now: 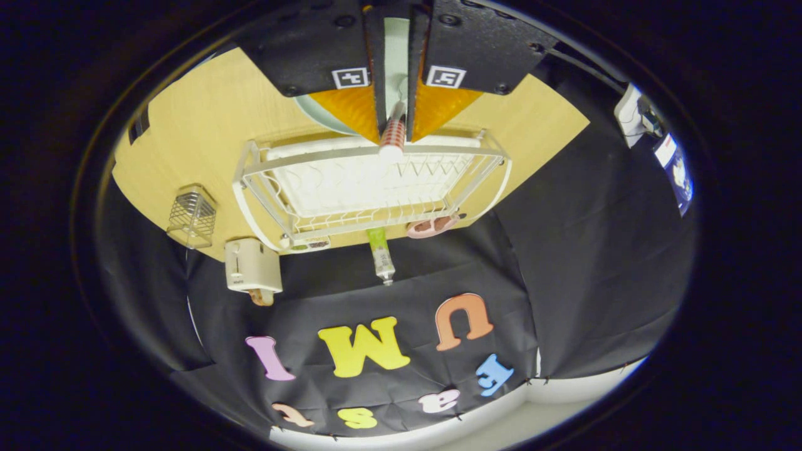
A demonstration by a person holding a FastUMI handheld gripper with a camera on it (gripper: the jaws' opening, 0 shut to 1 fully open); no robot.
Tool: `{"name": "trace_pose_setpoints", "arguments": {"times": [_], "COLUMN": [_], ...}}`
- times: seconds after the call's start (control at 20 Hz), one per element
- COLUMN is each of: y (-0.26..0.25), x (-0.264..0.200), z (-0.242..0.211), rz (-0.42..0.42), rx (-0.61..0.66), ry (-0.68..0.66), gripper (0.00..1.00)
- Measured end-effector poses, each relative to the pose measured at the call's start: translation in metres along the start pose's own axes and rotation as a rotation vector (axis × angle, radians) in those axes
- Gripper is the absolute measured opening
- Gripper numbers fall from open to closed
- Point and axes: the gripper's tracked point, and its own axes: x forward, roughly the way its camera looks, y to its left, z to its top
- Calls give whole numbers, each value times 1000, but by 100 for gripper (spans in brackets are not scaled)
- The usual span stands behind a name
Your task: Take the plate from the dish rack, then take the spoon from the basket and place it into the plate.
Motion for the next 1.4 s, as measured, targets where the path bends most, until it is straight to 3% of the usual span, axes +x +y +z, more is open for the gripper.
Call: {"name": "trace_pose_setpoints", "arguments": {"times": [0.35, 0.6, 1.05, 1.4], "y": [-19, -21, -37, -24], "x": [-12, -33, -75, -118], "z": [42, 72, 102, 102], "rz": [-58, -112, -213, -217], "rx": [-97, -182, -177, -114], "ry": [-161, -306, -454, -528], "gripper": [82, 100, 100, 100]}}
